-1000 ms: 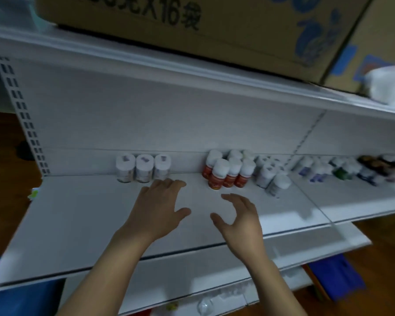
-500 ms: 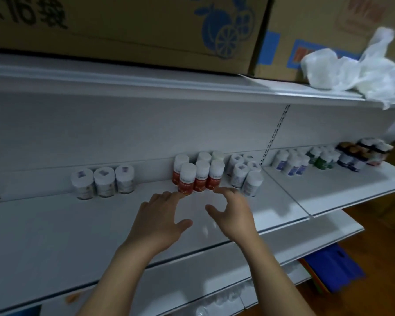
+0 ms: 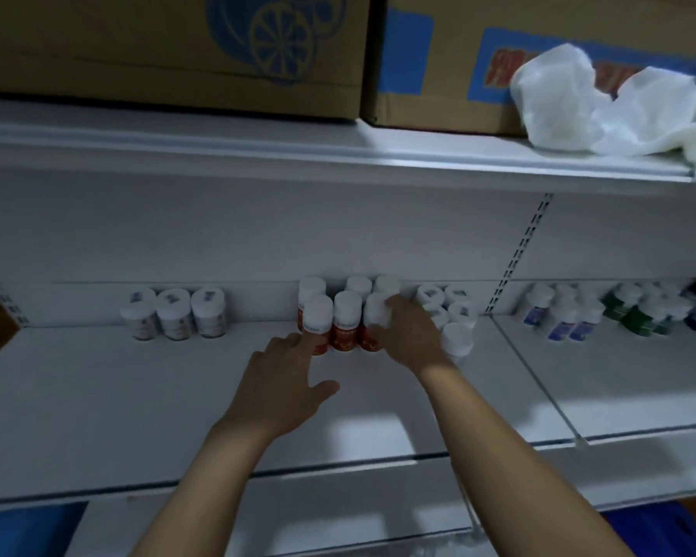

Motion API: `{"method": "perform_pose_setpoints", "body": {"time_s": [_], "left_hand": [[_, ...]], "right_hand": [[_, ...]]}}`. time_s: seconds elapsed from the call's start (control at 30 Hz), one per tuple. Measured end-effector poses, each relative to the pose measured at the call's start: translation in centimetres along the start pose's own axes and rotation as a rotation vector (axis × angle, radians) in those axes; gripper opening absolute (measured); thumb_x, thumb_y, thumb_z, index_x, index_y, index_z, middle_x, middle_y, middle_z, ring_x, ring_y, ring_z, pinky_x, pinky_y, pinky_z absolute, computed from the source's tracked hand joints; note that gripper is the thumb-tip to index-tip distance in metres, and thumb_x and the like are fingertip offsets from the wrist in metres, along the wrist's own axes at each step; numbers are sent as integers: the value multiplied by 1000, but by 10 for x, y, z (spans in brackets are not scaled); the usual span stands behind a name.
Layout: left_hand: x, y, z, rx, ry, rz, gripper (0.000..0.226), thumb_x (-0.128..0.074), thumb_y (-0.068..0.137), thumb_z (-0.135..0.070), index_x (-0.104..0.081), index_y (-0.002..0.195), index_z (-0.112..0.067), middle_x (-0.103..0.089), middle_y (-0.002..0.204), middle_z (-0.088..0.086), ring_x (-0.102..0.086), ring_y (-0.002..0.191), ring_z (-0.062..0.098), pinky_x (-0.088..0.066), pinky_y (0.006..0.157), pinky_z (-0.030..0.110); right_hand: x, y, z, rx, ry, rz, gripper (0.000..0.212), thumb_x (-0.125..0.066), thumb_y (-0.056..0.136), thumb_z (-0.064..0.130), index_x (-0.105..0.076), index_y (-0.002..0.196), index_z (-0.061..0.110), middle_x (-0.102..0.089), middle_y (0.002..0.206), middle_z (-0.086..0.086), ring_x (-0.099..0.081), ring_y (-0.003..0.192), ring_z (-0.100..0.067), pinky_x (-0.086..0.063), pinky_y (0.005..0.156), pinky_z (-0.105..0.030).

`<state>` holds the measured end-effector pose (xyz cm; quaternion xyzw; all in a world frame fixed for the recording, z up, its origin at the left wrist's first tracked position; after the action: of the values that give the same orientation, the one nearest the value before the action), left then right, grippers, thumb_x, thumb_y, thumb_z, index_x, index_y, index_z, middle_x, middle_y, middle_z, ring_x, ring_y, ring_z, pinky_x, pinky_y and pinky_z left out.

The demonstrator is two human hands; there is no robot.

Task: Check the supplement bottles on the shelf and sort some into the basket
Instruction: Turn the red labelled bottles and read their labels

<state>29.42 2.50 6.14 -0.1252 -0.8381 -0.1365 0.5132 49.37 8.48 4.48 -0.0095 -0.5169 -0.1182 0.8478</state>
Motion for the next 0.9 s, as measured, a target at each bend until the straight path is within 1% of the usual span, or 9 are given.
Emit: {"method": "perform_pose_setpoints", "body": {"time_s": [0.07, 0.17, 0.27, 0.4, 0.57, 0.63, 0.77, 0.83, 0.9], "left_hand": [[-6, 2, -6, 25, -3, -7, 58, -60, 88, -49, -39, 139, -31, -48, 138, -9, -42, 126, 16, -35, 102, 33], [-13, 2, -13, 84, 21, -10, 57, -59, 89, -50, -38, 139, -33, -48, 138, -9, -42, 126, 16, -35, 101, 33], [-20, -1, -19, 141, 35, 8, 59, -57, 90, -51, -33, 142, -34, -46, 138, -9, -40, 128, 16, -33, 102, 32], [-26, -6, -26, 190, 44, 31, 65, -56, 91, -50, -26, 147, -34, -45, 138, -7, -38, 129, 16, -31, 103, 33], [-42, -15, -34, 253, 18, 95, 70, -58, 89, -51, -25, 148, -32, -41, 145, -7, -35, 134, 17, -29, 108, 35], [-44, -16, -41, 245, 3, 79, 71, -60, 88, -51, -27, 148, -31, -41, 146, -5, -36, 134, 17, -31, 108, 36], [-46, -17, -59, 202, -66, 5, 79, -66, 85, -49, -23, 149, -31, -46, 143, 0, -42, 130, 21, -40, 103, 38], [-49, -21, -64, 186, -160, -32, 86, -70, 82, -47, -18, 149, -35, -48, 141, -1, -45, 129, 19, -44, 99, 38], [-51, -28, -69, 166, -292, -34, 90, -74, 79, -44, -17, 148, -41, -50, 138, -6, -49, 125, 12, -46, 99, 35]], "right_hand": [[0, 11, -4, -6, -4, 20, 42, -59, 87, 36, -51, 118, 10, -59, 114, -11, -59, 104, -31, -45, 79, -33], [-2, 23, -5, 24, -18, 38, 49, -62, 85, 35, -45, 123, 8, -54, 120, -15, -55, 111, -34, -45, 82, -38], [-5, 27, -6, 60, 28, 18, 42, -60, 87, 32, -44, 118, 9, -56, 117, -15, -56, 109, -35, -43, 78, -39], [0, 24, -5, 69, 119, -43, 36, -61, 84, 29, -46, 111, 10, -58, 111, -14, -58, 104, -35, -41, 75, -35], [6, 5, -21, 69, 211, 32, 37, -66, 83, 27, -48, 112, 12, -61, 108, -10, -59, 101, -30, -37, 72, -30], [10, -4, -28, 91, 300, 92, 33, -70, 81, 26, -50, 105, 17, -62, 105, -5, -59, 97, -25, -39, 72, -30], [25, -30, -37, 79, 519, 227, 29, -77, 76, 25, -60, 99, 24, -64, 107, 5, -61, 95, -14, -53, 80, -33], [33, -46, -36, 73, 674, 282, 27, -79, 75, 19, -63, 96, 25, -67, 103, 4, -66, 92, -15, -58, 79, -37], [44, -61, -35, 81, 838, 318, 26, -78, 76, 9, -66, 95, 21, -70, 98, 0, -69, 87, -17, -60, 74, -37]]}}
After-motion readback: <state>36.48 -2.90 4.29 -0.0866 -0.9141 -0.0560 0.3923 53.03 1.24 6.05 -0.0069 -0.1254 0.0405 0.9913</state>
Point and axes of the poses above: each hand's wrist, its own y-axis towards the middle knuckle, its own x-axis out of the back of the hand, z = x × y, the point moved 4 cm from there along y, towards the middle knuckle
